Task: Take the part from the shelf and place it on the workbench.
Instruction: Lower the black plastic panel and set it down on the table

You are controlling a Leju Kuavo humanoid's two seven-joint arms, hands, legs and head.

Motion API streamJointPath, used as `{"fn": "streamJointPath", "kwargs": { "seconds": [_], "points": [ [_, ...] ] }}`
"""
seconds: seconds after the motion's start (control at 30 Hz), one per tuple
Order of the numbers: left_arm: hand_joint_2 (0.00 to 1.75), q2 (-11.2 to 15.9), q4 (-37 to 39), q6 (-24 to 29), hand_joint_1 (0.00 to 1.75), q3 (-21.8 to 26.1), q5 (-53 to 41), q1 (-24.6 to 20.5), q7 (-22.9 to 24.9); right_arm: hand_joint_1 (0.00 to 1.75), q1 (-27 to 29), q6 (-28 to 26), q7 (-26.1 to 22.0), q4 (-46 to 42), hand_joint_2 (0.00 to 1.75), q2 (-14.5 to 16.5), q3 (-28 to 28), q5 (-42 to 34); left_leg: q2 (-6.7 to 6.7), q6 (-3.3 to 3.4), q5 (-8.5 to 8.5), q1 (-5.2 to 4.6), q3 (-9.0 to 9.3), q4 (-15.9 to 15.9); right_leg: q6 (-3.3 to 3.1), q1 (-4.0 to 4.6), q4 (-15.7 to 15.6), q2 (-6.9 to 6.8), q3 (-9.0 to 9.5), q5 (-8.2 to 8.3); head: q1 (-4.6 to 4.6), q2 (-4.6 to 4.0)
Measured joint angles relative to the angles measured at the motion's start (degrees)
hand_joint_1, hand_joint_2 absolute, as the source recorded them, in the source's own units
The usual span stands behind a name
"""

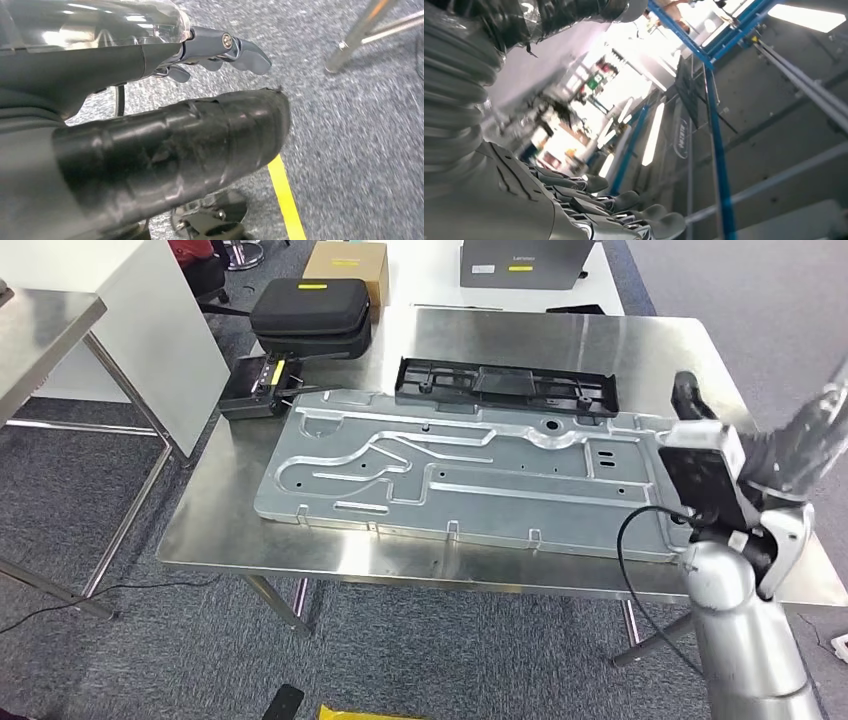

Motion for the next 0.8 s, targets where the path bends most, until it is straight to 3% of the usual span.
{"fn": "streamJointPath", "kwargs": {
  "seconds": [0.07,0.1,0.13,0.2,0.27,0.4,0.43,0.5,0.57,0.6,0.63,0.67,0.73,0.8],
  "points": [
    [0.00,0.05,0.00,0.86,0.00,0.40,0.39,0.25,0.19,0.00,6.42,-0.89,-2.89,-3.74,0.00,1.21,-1.14,-3.22,0.12,-0.31,-2.96,0.08,-2.74,6.57,-0.09,0.03,0.11,-0.08,-0.08,0.00,-0.02,0.00],
    [0.00,0.08,0.00,1.20,0.00,0.64,0.57,0.40,0.24,0.00,9.31,-1.07,-4.13,-5.24,0.00,1.81,-1.51,-4.77,0.16,-0.37,-3.03,0.08,-3.06,7.61,-0.10,0.03,0.21,-0.07,-0.14,0.00,-0.02,0.00],
    [0.00,0.13,0.00,1.49,0.00,0.88,0.74,0.52,0.27,0.00,11.93,-1.16,-5.32,-6.67,0.00,2.38,-1.85,-6.27,0.17,-0.34,-2.09,0.08,-2.33,6.53,-0.10,0.02,0.34,-0.03,-0.21,-0.02,-0.03,0.00],
    [0.00,0.26,0.00,1.96,0.00,1.29,1.15,0.63,0.32,0.00,16.30,-1.31,-7.38,-9.23,0.00,3.46,-2.45,-8.76,0.16,-0.02,1.20,0.06,1.72,-0.83,-0.01,0.03,0.67,0.11,-0.32,-0.10,-0.03,-0.01],
    [0.00,0.34,0.00,2.33,0.00,1.57,1.41,0.63,0.39,0.00,19.70,-1.54,-9.00,-11.50,0.00,4.52,-2.94,-10.56,0.12,0.47,3.08,-0.14,4.90,-6.74,0.34,0.18,1.09,0.30,-0.48,-0.20,-0.01,0.00],
    [0.00,0.39,0.00,2.69,0.00,2.16,1.69,0.85,0.56,0.00,24.69,-1.78,-10.52,-14.68,0.00,6.01,-3.72,-12.20,0.25,1.77,4.18,-0.35,5.28,-8.19,1.63,0.06,1.47,0.50,-0.77,-0.28,0.02,-0.01],
    [0.00,0.39,0.00,2.76,0.00,2.34,1.80,0.86,0.59,0.00,25.64,-1.80,-10.76,-15.25,0.00,6.25,-3.98,-12.32,0.37,2.22,4.59,-0.27,5.13,-8.46,1.93,-0.04,2.46,0.55,-1.15,-1.43,0.03,0.00],
    [0.00,0.42,0.00,2.88,0.00,2.60,2.02,0.89,0.59,0.00,27.25,-1.81,-11.16,-16.12,0.00,6.64,-4.47,-12.45,0.60,2.85,5.32,-0.22,4.48,-8.73,2.39,-0.28,7.65,0.63,-2.94,-5.95,0.04,0.00],
    [0.00,0.43,0.00,2.93,0.00,2.75,2.16,0.95,0.56,0.00,28.71,-1.82,-11.56,-16.67,0.00,7.07,-4.92,-12.52,0.69,3.01,5.96,-0.34,3.45,-8.61,2.75,-0.46,14.48,0.63,-4.89,-10.22,0.04,0.00],
    [0.00,0.43,0.00,2.93,0.00,2.80,2.21,0.98,0.51,0.00,29.38,-1.82,-11.73,-16.88,0.00,7.29,-5.13,-12.56,0.71,2.96,6.30,-0.38,2.89,-8.48,2.87,-0.52,16.24,0.62,-4.96,-10.98,0.04,-0.01],
    [0.00,0.43,0.00,2.93,0.00,2.85,2.26,0.98,0.47,0.00,29.92,-1.82,-11.88,-17.10,0.00,7.51,-5.35,-12.62,0.72,2.86,6.62,-0.39,2.30,-8.31,2.90,-0.56,15.74,0.62,-3.89,-10.57,0.04,0.00],
    [0.00,0.43,0.00,2.93,0.00,2.90,2.29,0.98,0.40,0.00,30.33,-1.81,-12.03,-17.35,0.00,7.71,-5.57,-12.72,0.72,2.73,6.90,-0.39,1.75,-8.10,2.86,-0.60,13.15,0.61,-1.74,-9.36,0.04,0.01],
    [0.00,0.42,0.00,2.94,0.00,2.96,2.33,0.95,0.29,0.00,30.97,-1.69,-12.46,-17.95,0.00,8.02,-5.93,-13.12,0.71,2.29,7.47,-0.43,0.98,-7.69,2.55,-0.52,5.14,0.61,3.96,-7.14,0.02,0.01],
    [0.00,0.42,0.00,2.97,0.00,3.02,2.39,0.91,0.21,0.00,31.74,-1.31,-12.96,-18.56,0.00,8.33,-6.34,-13.60,0.69,1.61,8.05,-0.44,0.86,-7.57,2.06,-0.12,0.67,0.66,6.69,-6.31,-0.01,0.01]
  ]
}}
